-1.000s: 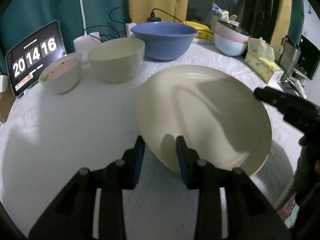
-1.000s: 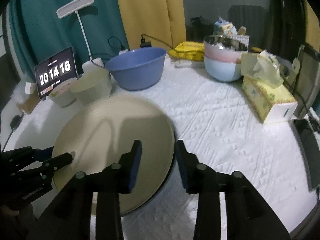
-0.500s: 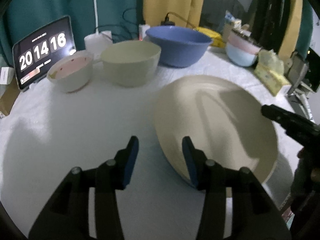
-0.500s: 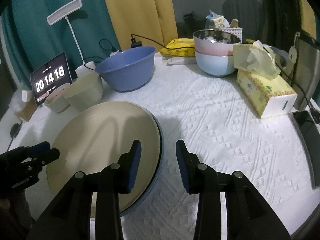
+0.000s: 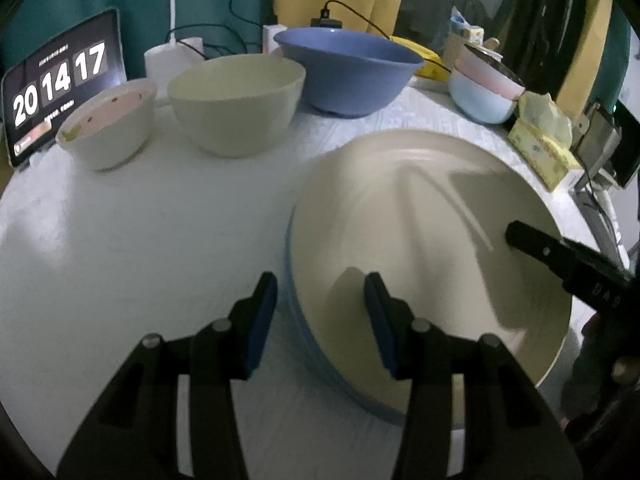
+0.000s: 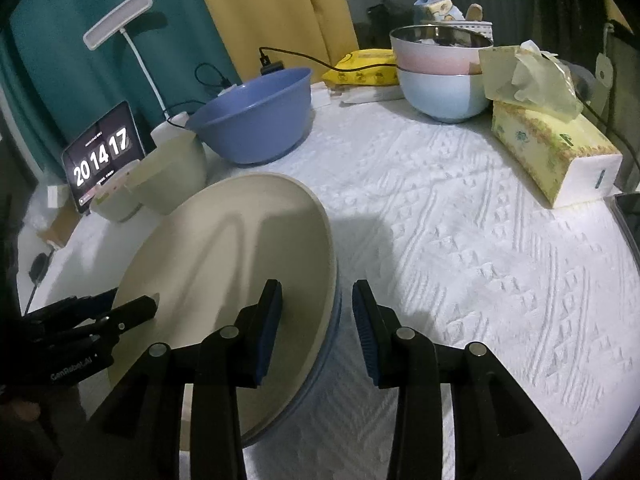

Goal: Organize plates and bowls

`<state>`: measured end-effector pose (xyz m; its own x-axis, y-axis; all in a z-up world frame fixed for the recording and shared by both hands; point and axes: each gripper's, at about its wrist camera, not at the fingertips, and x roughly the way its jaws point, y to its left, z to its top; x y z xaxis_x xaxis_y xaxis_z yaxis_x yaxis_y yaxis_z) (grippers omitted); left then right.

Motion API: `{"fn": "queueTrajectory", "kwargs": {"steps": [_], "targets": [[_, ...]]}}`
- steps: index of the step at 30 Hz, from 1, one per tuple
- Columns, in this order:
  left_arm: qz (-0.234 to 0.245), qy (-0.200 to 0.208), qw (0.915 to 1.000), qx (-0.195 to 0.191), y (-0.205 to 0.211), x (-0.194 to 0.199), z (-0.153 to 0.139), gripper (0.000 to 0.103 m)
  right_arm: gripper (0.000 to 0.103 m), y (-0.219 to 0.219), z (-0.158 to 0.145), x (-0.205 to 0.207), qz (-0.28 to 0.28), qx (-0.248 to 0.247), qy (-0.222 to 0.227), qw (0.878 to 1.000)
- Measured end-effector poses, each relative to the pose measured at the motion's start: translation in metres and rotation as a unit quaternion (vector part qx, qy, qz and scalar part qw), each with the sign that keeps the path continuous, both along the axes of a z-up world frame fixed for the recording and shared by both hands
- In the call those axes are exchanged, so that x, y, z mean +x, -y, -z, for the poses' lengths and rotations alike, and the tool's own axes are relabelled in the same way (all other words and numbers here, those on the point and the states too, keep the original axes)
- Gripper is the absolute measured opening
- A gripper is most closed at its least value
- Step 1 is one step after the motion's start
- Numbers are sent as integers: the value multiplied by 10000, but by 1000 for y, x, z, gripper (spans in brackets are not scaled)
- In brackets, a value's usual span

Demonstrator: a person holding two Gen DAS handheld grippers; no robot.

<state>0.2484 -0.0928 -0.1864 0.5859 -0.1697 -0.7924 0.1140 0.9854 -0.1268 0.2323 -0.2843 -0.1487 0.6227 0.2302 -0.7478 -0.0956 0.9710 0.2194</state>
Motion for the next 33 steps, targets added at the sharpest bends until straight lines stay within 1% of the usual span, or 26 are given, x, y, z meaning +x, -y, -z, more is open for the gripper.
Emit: {"fn": "queueTrajectory", "kwargs": {"steps": [1,5,13,16,18,23,33], "targets": [[20,-32,10000,-80,-1,0,0,47,39,0,0,0,-5,27,-10,10000],[91,-29,9998,-176,2,-1,0,47,39,-6,1,1,-93,-24,-5,10000],[203,165,9996,-49,2,-7,1,45,41,-13,1,-1,102,-140,27,9998],[218,181,9996,-54,-1,-10,1,42,41,-13,1,-2,132,-139,29,9998],[200,174,9996,-59,-4,-11,1,41,41,-14,1,-4,151,-139,12,9998],[141,157,9998,-72,-13,-18,0,40,41,-22,1,-9,145,-185,-13,9997],[-84,248,9996,-60,-43,-34,-6,40,40,-55,-6,-17,-78,-305,48,9995]]}}
